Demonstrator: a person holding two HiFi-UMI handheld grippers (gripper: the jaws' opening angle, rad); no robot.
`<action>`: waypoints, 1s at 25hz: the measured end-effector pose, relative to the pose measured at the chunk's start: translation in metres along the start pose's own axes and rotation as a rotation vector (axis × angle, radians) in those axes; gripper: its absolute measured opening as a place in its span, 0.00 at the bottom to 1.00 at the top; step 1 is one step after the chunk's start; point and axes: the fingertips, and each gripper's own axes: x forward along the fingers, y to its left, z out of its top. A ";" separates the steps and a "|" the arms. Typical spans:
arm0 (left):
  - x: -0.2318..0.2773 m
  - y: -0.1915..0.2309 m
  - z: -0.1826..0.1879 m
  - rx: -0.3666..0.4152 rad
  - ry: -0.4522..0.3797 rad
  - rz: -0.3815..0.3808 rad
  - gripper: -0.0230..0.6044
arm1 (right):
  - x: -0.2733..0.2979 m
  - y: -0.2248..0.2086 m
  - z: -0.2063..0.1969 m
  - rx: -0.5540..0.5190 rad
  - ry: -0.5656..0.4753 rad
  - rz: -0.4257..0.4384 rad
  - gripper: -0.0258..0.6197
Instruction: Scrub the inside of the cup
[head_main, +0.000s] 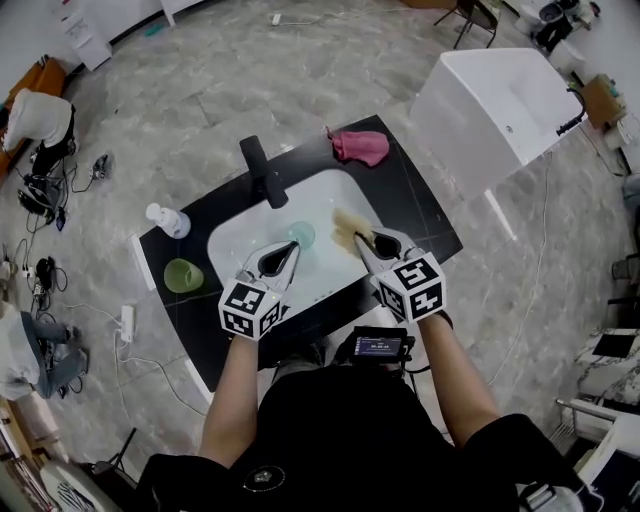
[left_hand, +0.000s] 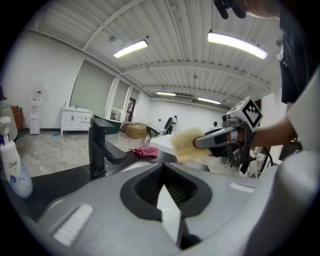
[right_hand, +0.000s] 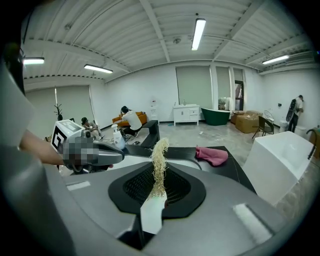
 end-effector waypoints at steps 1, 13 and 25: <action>0.002 0.002 -0.002 -0.013 0.002 0.003 0.04 | 0.004 -0.002 0.001 -0.006 0.010 0.007 0.11; 0.007 0.032 -0.012 -0.156 0.004 0.218 0.04 | 0.054 -0.024 0.028 -0.121 0.061 0.223 0.11; 0.002 0.037 0.007 -0.225 -0.073 0.392 0.04 | 0.078 -0.034 0.047 -0.186 0.053 0.385 0.11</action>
